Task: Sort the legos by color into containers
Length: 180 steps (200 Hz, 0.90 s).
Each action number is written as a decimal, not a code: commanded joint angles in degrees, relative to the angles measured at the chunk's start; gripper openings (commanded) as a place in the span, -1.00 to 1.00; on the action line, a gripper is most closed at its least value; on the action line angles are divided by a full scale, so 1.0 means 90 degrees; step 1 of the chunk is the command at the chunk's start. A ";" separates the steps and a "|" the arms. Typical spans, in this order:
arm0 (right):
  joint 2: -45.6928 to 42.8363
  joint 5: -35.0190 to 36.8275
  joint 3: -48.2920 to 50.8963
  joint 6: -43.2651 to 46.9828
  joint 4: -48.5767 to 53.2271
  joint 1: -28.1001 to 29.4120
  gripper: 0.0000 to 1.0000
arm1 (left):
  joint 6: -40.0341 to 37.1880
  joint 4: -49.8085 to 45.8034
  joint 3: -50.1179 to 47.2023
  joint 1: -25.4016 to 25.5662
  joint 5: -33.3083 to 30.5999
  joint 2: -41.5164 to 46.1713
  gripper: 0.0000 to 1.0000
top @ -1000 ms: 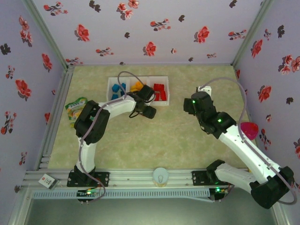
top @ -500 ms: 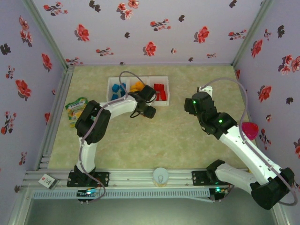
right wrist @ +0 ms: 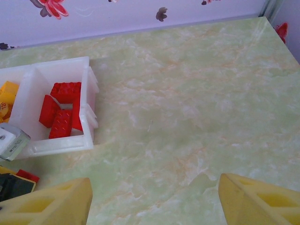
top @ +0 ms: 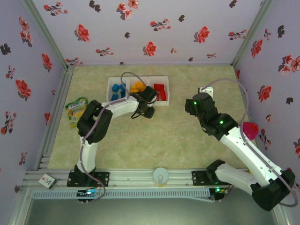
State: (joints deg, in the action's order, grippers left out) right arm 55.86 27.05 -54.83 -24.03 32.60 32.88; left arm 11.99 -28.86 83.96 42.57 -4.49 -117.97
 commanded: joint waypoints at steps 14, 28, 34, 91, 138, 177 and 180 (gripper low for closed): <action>-0.0189 0.0213 0.0115 0.0035 0.0098 -0.0040 0.44 | 0.0064 -0.0328 0.0202 0.0113 -0.0182 0.0025 -0.46; -0.0198 0.0212 0.0123 0.0026 0.0108 -0.0041 0.44 | 0.0091 -0.0429 0.0211 0.0169 -0.0242 0.0208 -0.48; -0.0196 0.0208 0.0130 0.0016 0.0103 -0.0040 0.44 | 0.0117 -0.0487 0.0217 0.0189 -0.0253 0.0301 -0.49; -0.0214 0.0216 0.0176 0.0025 0.0089 -0.0040 0.44 | 0.0362 -0.1187 0.0711 0.0217 -0.0412 0.1144 -0.51; -0.0273 0.0135 0.0215 -0.0010 0.0014 -0.0040 0.43 | 0.0415 -0.1541 0.1628 0.0189 -0.0557 0.1131 -0.52; -0.0277 -0.0329 0.0392 -0.0204 -0.0224 -0.0040 0.39 | 0.0561 -0.0974 0.1878 0.0090 -0.0649 0.0795 -0.54; -0.0275 -0.0377 0.0410 -0.0206 -0.0248 -0.0038 0.38 | 0.0567 -0.0927 0.1902 0.0090 -0.0644 0.0758 -0.54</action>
State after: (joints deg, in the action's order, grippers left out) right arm 54.22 26.37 -52.88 -24.29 32.71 32.88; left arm 15.25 -39.20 99.26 44.16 -9.04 -108.47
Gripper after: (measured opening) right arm 0.695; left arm 0.316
